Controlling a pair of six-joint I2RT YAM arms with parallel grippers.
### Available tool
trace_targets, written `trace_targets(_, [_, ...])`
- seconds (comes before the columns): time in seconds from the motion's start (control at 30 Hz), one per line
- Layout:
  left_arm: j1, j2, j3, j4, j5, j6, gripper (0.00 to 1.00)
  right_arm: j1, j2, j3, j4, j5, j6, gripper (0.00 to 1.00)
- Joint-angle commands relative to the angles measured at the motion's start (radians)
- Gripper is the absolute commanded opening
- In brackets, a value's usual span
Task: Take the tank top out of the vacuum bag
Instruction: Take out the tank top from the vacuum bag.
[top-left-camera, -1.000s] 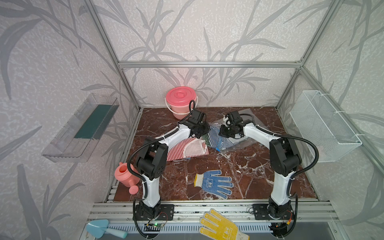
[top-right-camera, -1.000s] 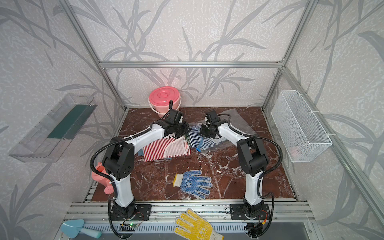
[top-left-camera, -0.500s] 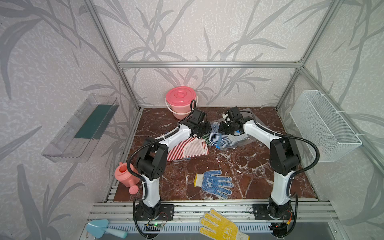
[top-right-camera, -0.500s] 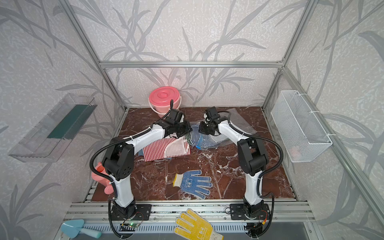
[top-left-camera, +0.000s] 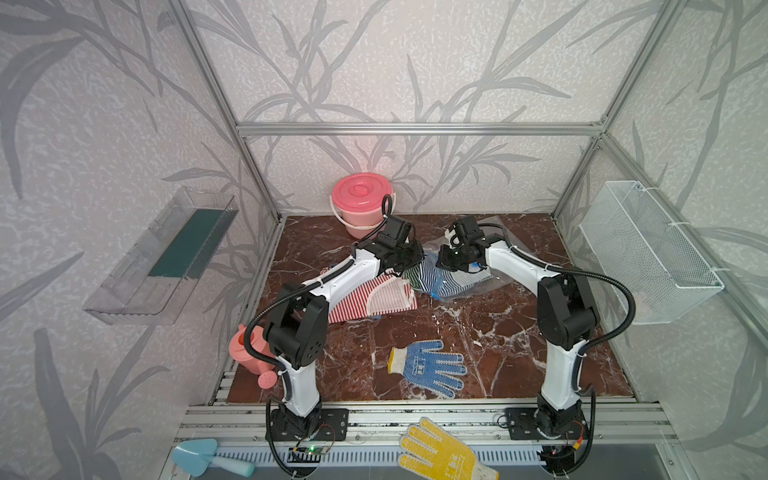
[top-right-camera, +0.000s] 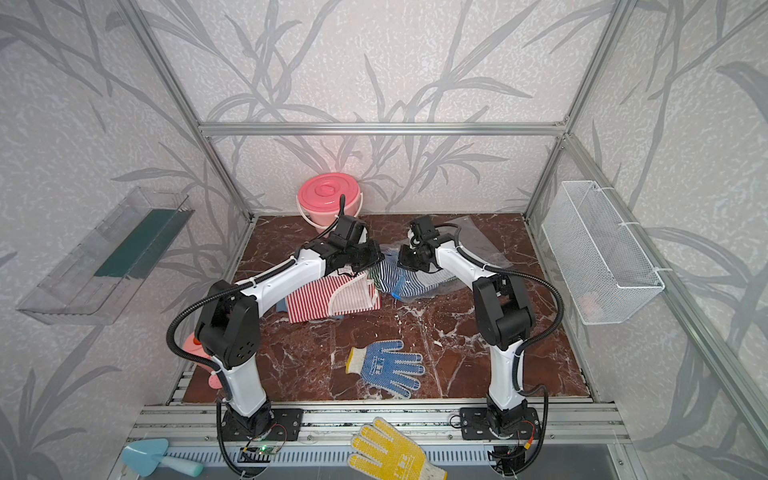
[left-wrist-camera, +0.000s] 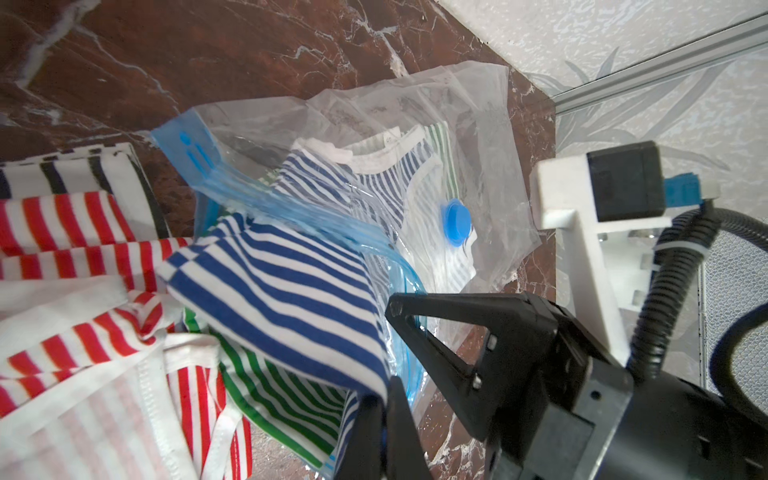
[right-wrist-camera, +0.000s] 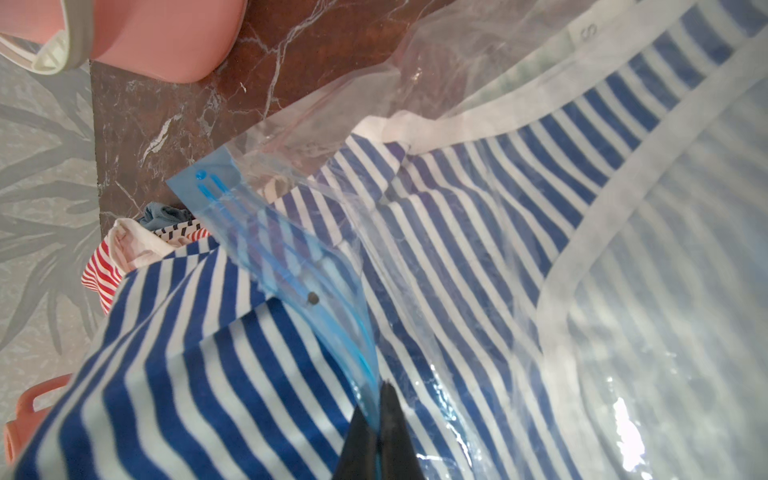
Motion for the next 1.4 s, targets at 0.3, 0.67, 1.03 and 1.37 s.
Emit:
trace_targets(0.3, [0.042,-0.077,0.028,-0.034,-0.035,0.055,0.0,-0.018,-0.012,-0.013,0.007,0.029,0.012,0.0])
trace_targets(0.67, [0.049,-0.086,0.021,-0.025,-0.012,0.034,0.0,-0.023,-0.006,0.009,0.02,0.045,0.026,0.0])
trace_targets(1.03, [0.057,-0.094,0.021,-0.027,-0.007,0.024,0.0,-0.023,0.007,0.009,0.014,0.058,0.028,0.0])
trace_targets(1.37, [0.068,-0.096,0.019,-0.041,-0.013,0.026,0.0,-0.023,0.017,0.003,0.017,0.056,0.023,0.0])
